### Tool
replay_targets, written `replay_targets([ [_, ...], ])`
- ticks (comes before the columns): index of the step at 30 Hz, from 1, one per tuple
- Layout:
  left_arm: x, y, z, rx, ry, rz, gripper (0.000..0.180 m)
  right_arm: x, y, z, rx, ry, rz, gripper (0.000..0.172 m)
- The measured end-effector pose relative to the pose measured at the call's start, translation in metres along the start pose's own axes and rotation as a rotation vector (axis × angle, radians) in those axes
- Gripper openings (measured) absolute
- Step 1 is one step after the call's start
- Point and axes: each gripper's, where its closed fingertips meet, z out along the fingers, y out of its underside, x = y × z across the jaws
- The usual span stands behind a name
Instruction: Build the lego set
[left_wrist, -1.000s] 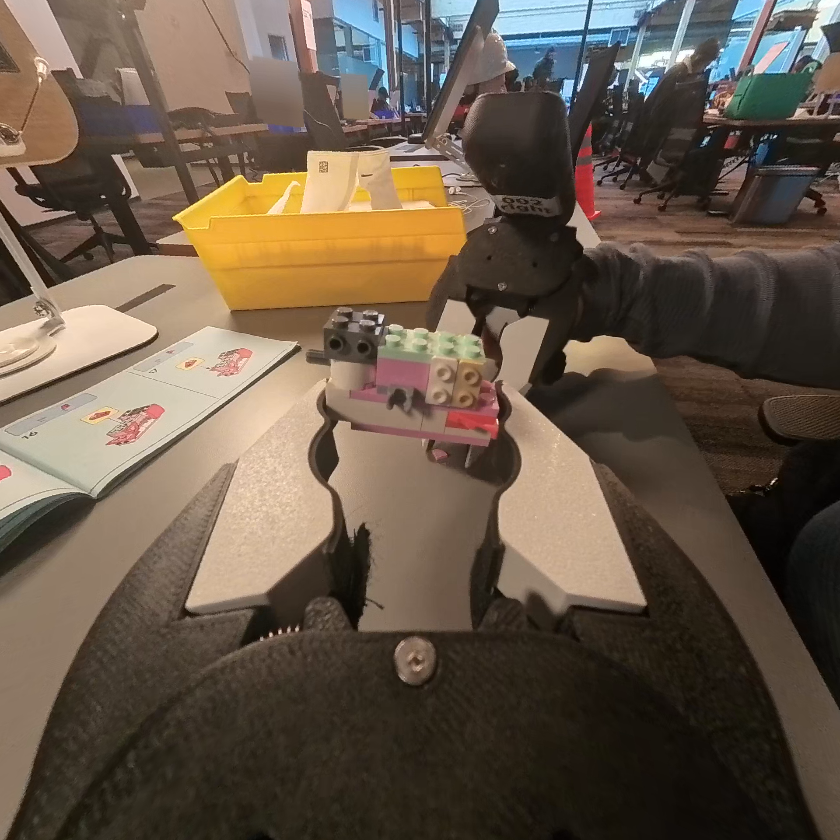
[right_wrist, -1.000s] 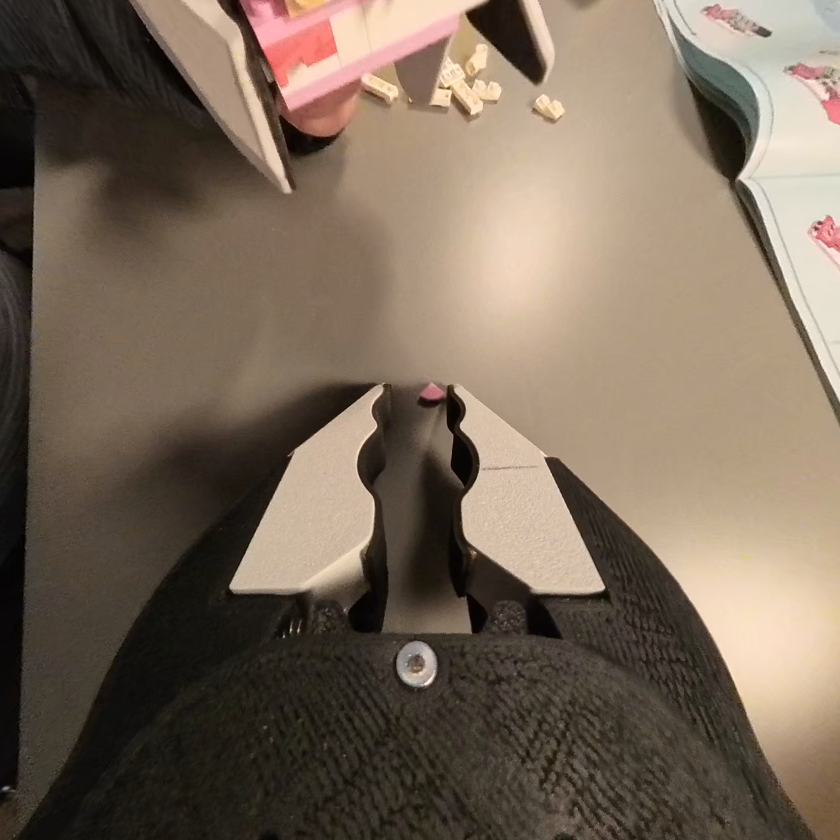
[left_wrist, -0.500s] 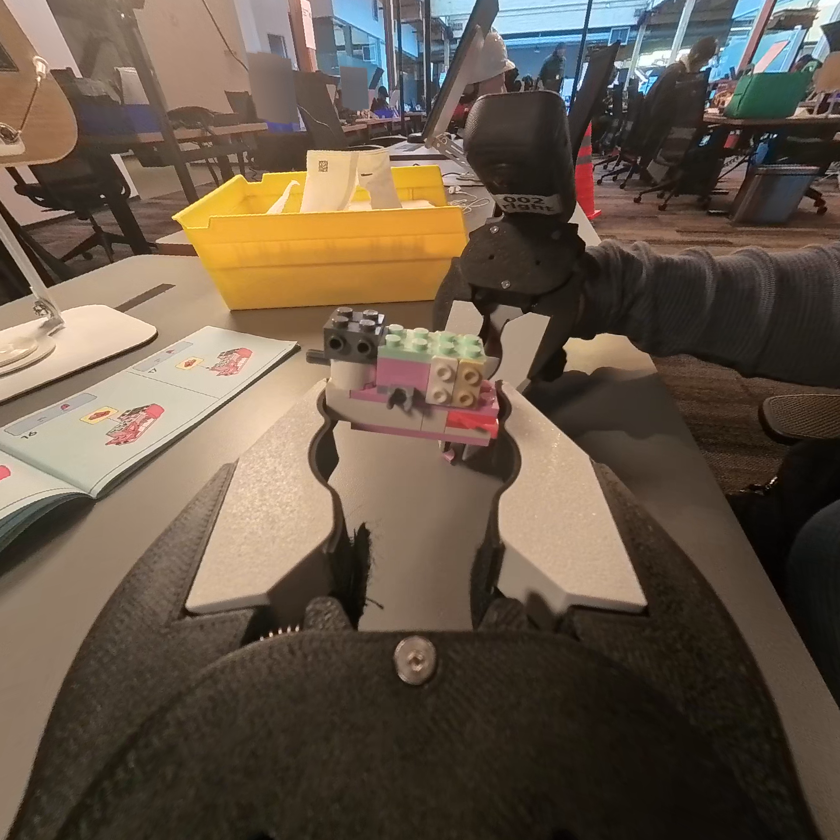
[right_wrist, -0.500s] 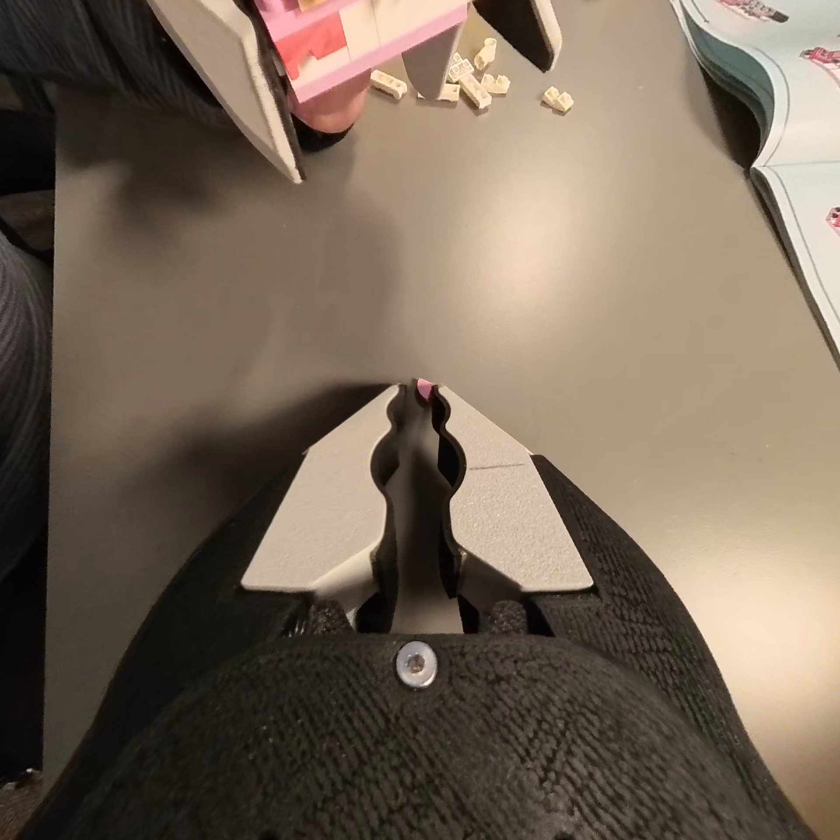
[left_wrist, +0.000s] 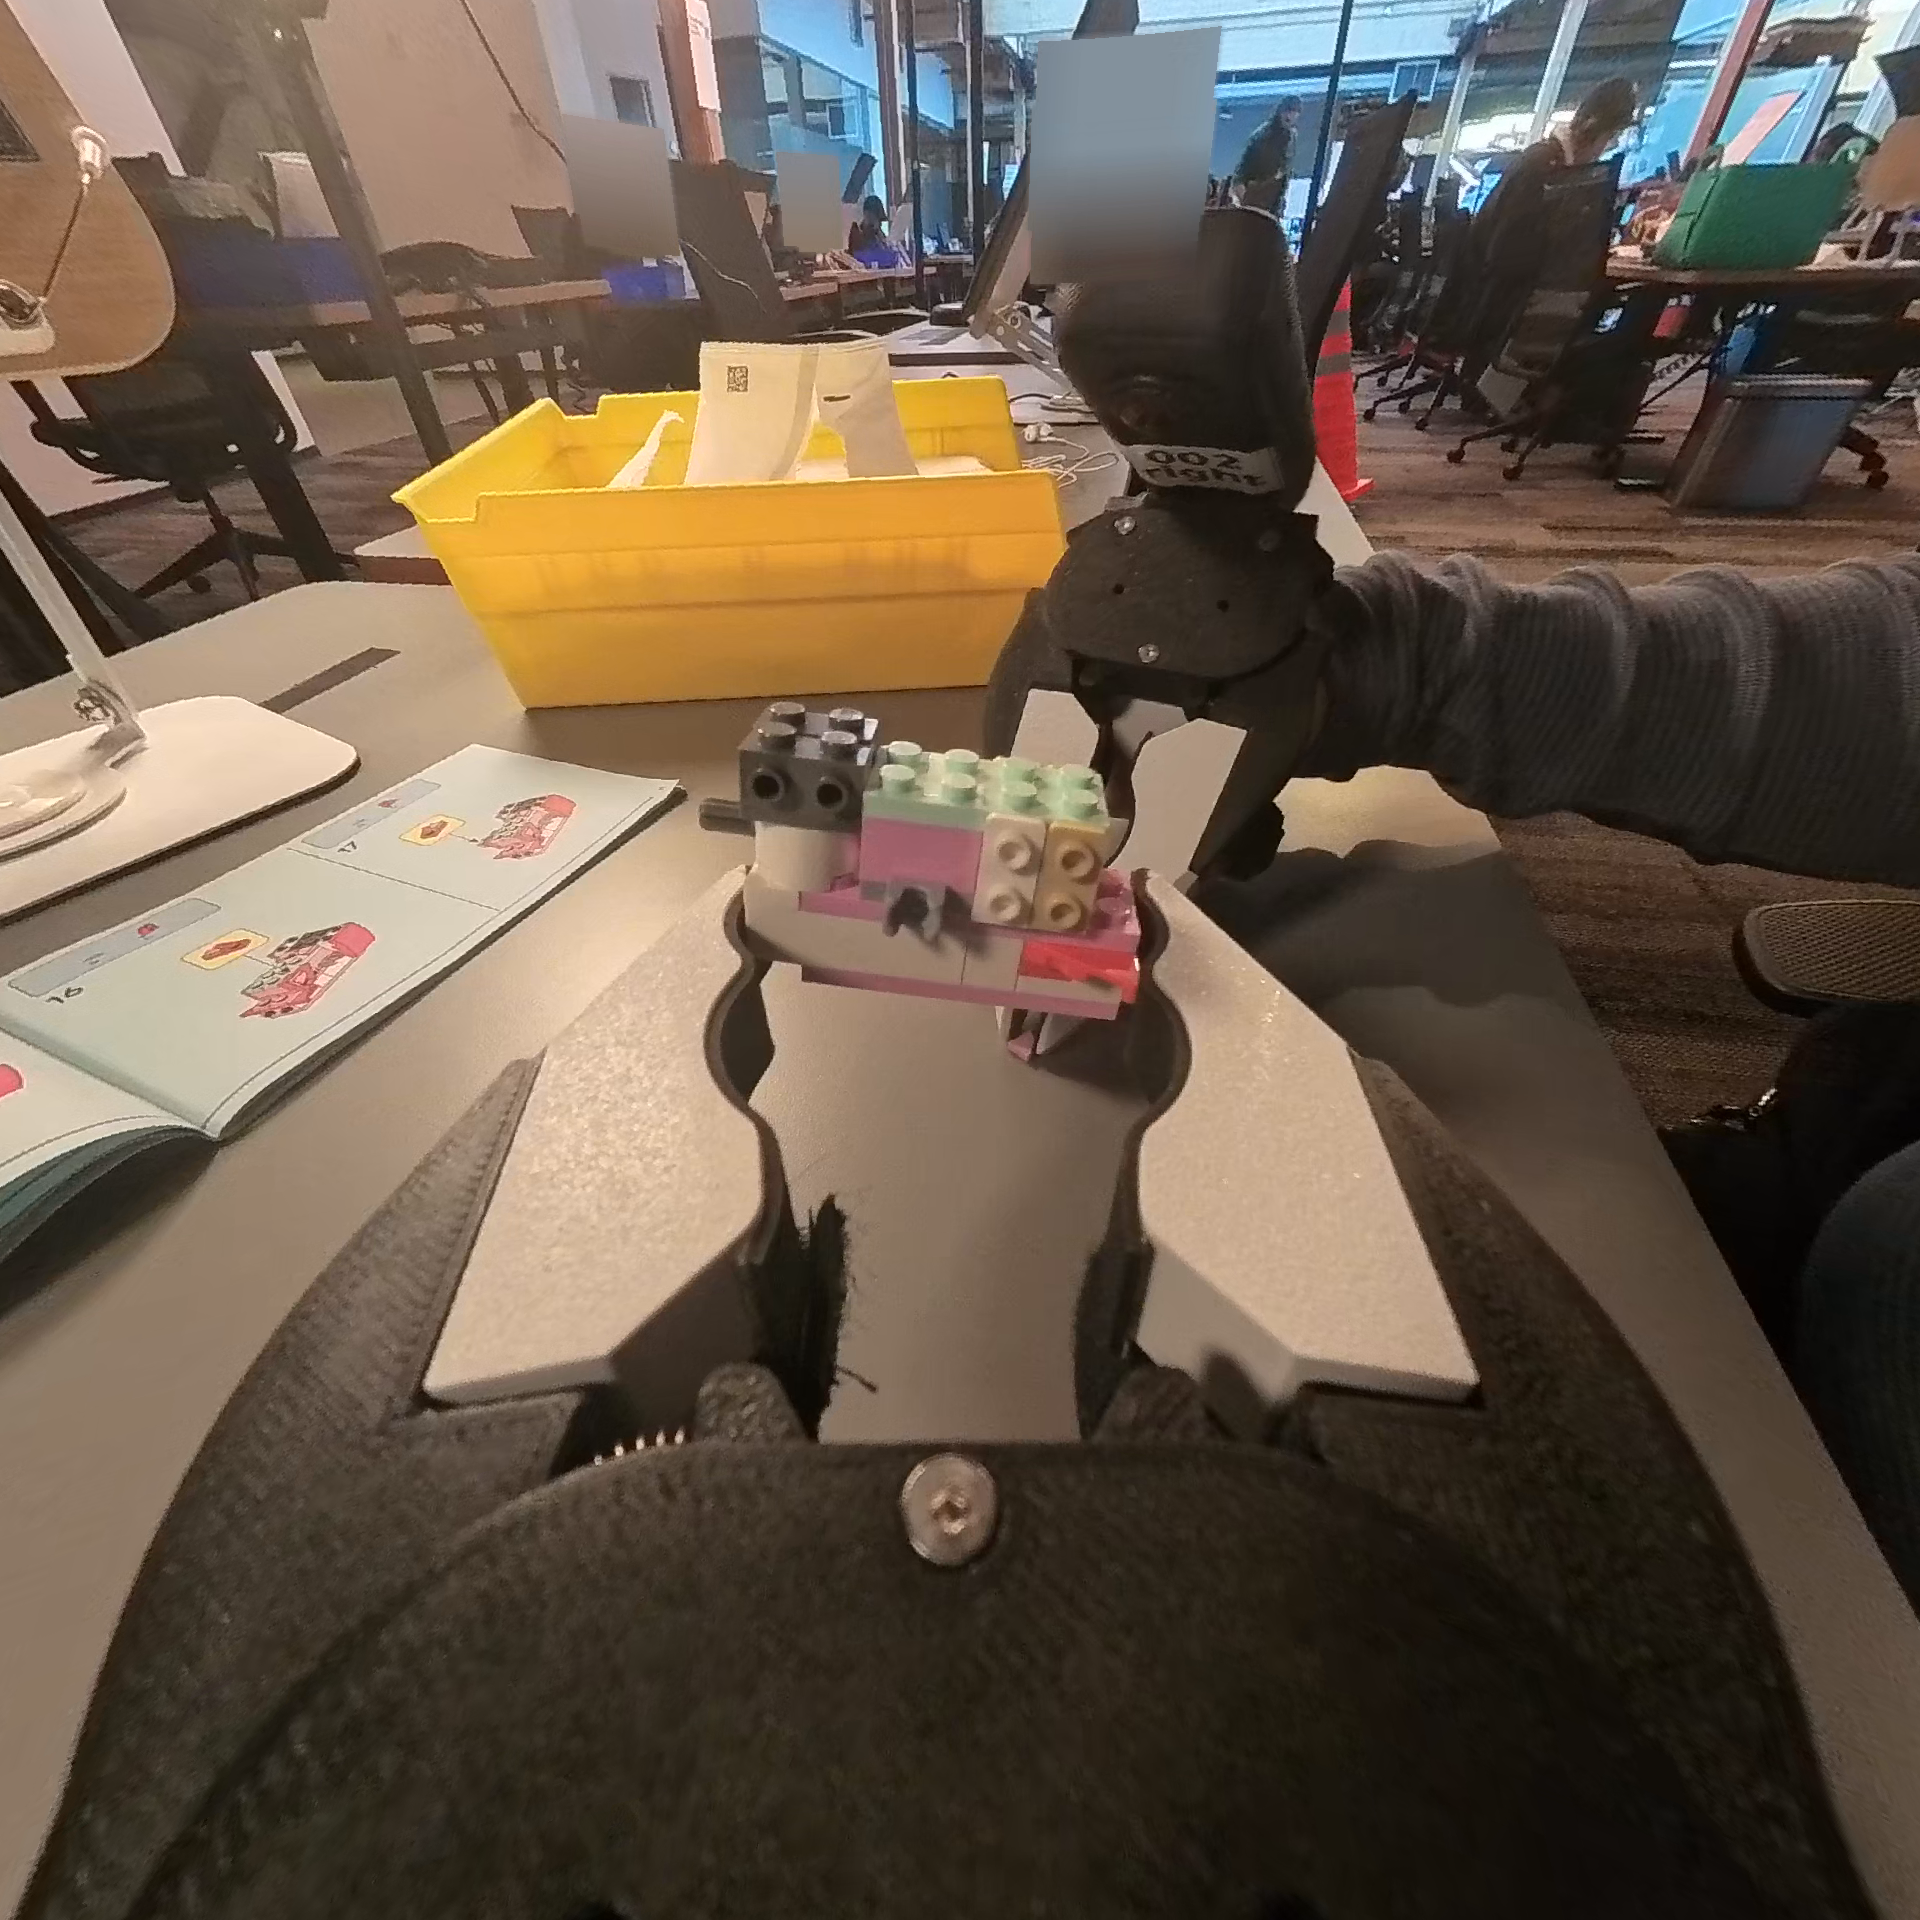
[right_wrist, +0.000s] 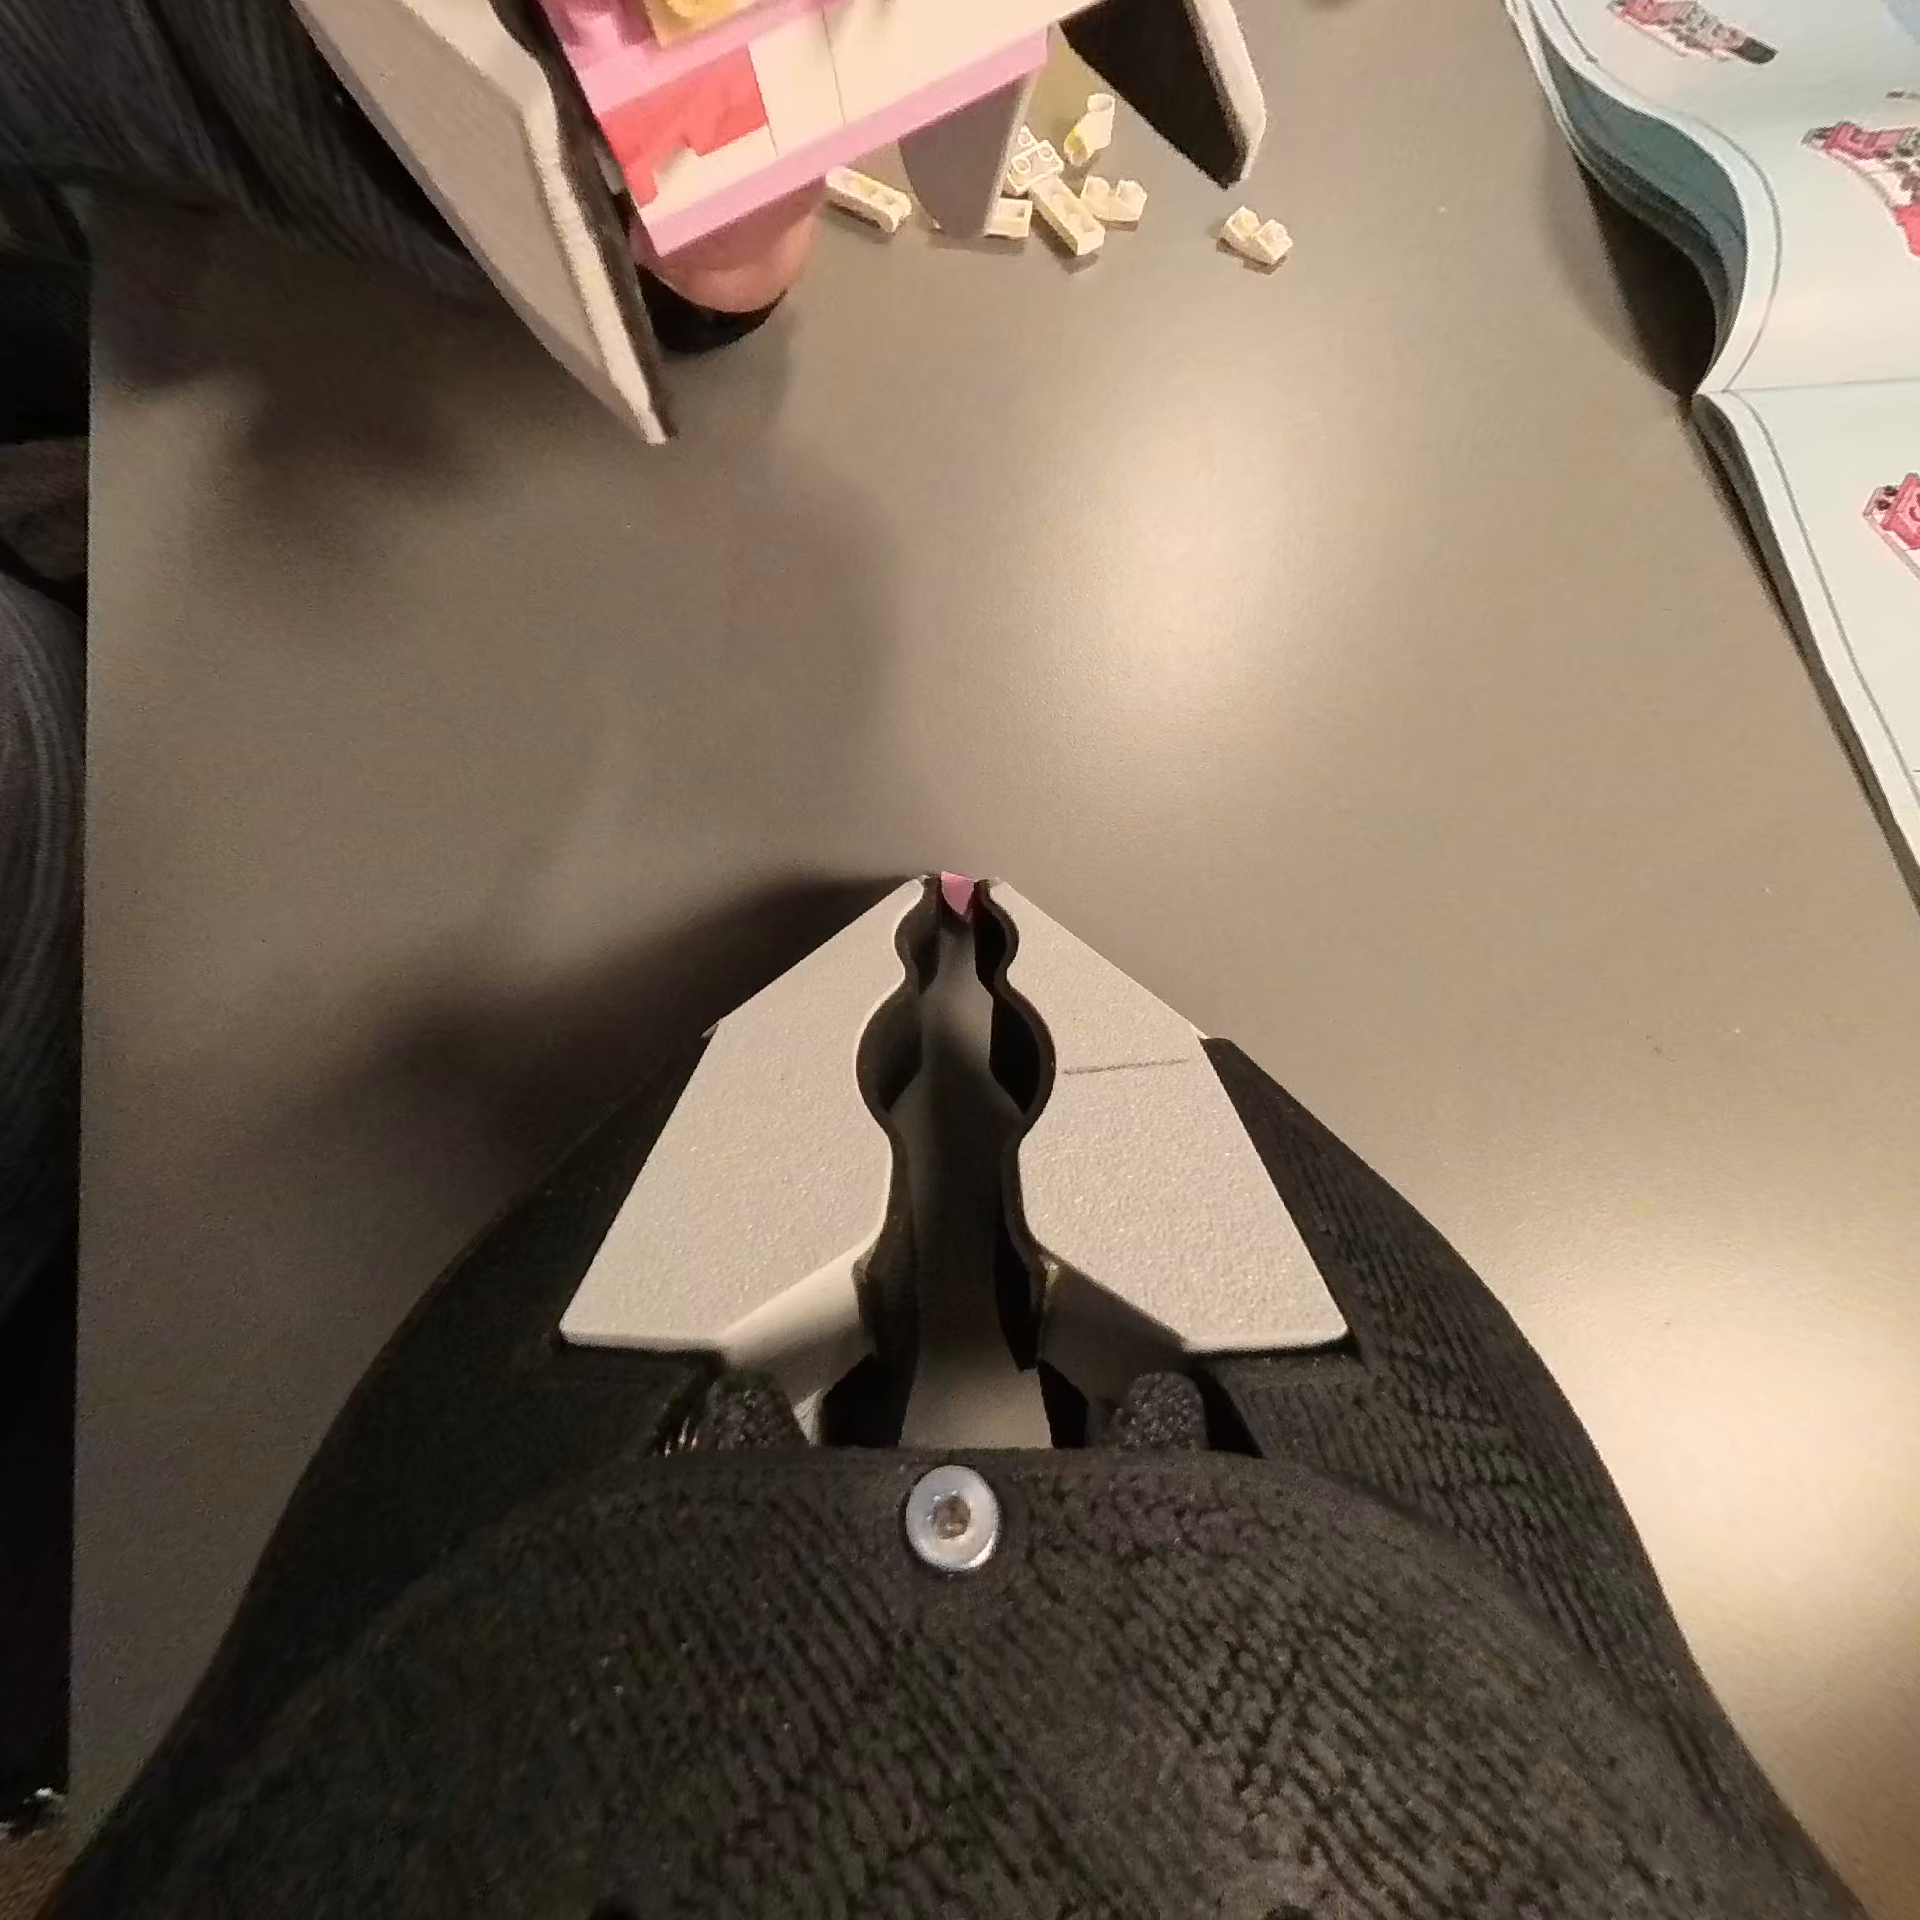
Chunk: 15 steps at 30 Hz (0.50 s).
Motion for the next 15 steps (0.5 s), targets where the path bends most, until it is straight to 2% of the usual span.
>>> replay_targets([
  [9,0.000,0.000,0.000,0.001,0.006,0.000,0.068,0.009,-0.021,-0.013,0.060,0.023,-0.026,0.003],
  [13,0.004,-0.001,-0.001,0.006,0.033,-0.003,0.068,0.014,-0.050,-0.031,0.135,0.037,-0.074,0.003],
  [15,0.012,-0.003,-0.001,0.023,0.092,-0.021,0.068,0.015,-0.073,-0.043,0.200,0.035,-0.107,0.003],
])
